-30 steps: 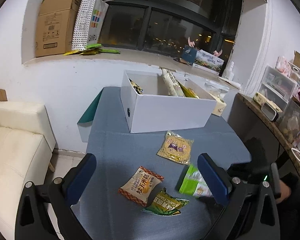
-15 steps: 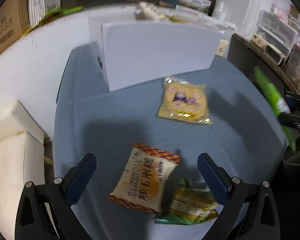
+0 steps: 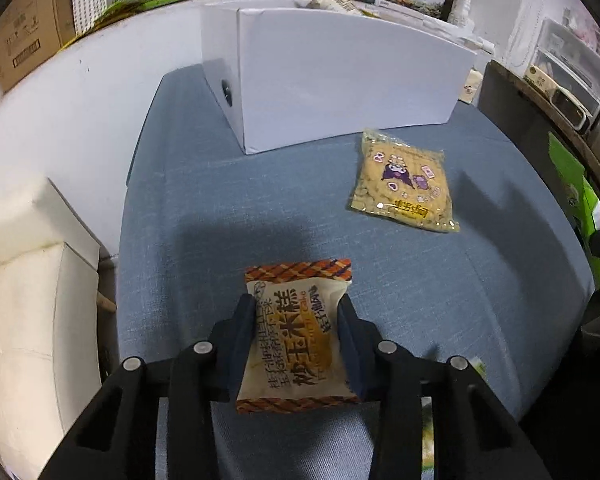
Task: Organize snacks
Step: 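Grasp the green bar pack with the right tool while the left tool grasps the orange-print cake pack, then carry both packs over the white box and open both tools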
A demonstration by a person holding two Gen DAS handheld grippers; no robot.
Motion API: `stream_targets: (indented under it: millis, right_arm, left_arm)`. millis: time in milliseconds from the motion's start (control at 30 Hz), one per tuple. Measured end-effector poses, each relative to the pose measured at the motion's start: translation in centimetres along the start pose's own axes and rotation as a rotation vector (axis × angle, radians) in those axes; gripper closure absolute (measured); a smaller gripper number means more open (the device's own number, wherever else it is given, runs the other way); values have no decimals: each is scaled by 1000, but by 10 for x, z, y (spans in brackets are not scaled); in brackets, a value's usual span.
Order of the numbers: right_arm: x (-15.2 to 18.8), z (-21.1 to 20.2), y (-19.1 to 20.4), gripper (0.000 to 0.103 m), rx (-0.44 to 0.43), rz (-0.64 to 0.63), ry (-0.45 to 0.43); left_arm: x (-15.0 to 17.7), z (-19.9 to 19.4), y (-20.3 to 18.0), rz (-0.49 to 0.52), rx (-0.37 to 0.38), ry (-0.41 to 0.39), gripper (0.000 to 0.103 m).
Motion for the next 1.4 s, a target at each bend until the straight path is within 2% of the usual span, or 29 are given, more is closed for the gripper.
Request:
stream_targets:
  millis: [67, 167, 300, 467, 600, 700, 800, 1000, 1200, 1267, 1300, 1333, 1367, 1400]
  right_arm:
    - [-1, 1, -1, 44, -5, 0, 1]
    - [-2, 0, -3, 43, -2, 2, -5]
    - [-9, -7, -6, 43, -1, 28, -49]
    - [-46, -25, -18, 43, -10, 80, -137]
    - [-102, -40, -30, 43, -21, 128, -235]
    - [-147, -41, -39, 43, -22, 157, -278]
    - [-183, -32, -47, 43, -35, 199, -290]
    - [-243, 11, -63, 43, 11, 229, -288]
    - [-270, 61, -82, 43, 55, 281, -219]
    - [-273, 74, -90, 39, 70, 302, -204]
    - [-274, 81, -94, 30, 67, 313, -193]
    - [-274, 88, -97, 24, 61, 333, -179]
    - [-273, 93, -100, 9, 49, 348, -166]
    - [-272, 96, -102, 0, 41, 359, -159]
  left_arm:
    - [-4, -11, 0, -27, 4, -49, 62]
    - [-20, -38, -3, -52, 3, -163, 63]
    - [-58, -86, -12, -56, 36, -322, 63]
    - [-119, -121, -15, -44, 80, -461, 63]
    - [-184, -133, -2, -50, 100, -538, 63]
    - [-223, -125, 8, -53, 80, -544, 63]
    - [-248, -112, 23, -85, 68, -529, 63]
    - [-268, -58, 42, -122, 14, -447, 63]
    - [-265, -22, 65, -157, -64, -375, 61]
    - [-260, -13, 70, -168, -60, -339, 37]
    - [-258, -7, 72, -178, -57, -309, 3]
    - [-256, -6, 74, -181, -62, -310, 0]
    - [-254, -7, 74, -171, -73, -315, 0]
    - [-253, -7, 75, -163, -78, -313, 0]
Point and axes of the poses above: each gripper's, at about its wrist camera, not at the fingertips, and z roughly the way its jaws point, y to its left, x to its underside, the point moved 8 cm from there along z, roughly the way its jaws point, and after that the axes turned 11 degrees about z, right-handed, at the moved point
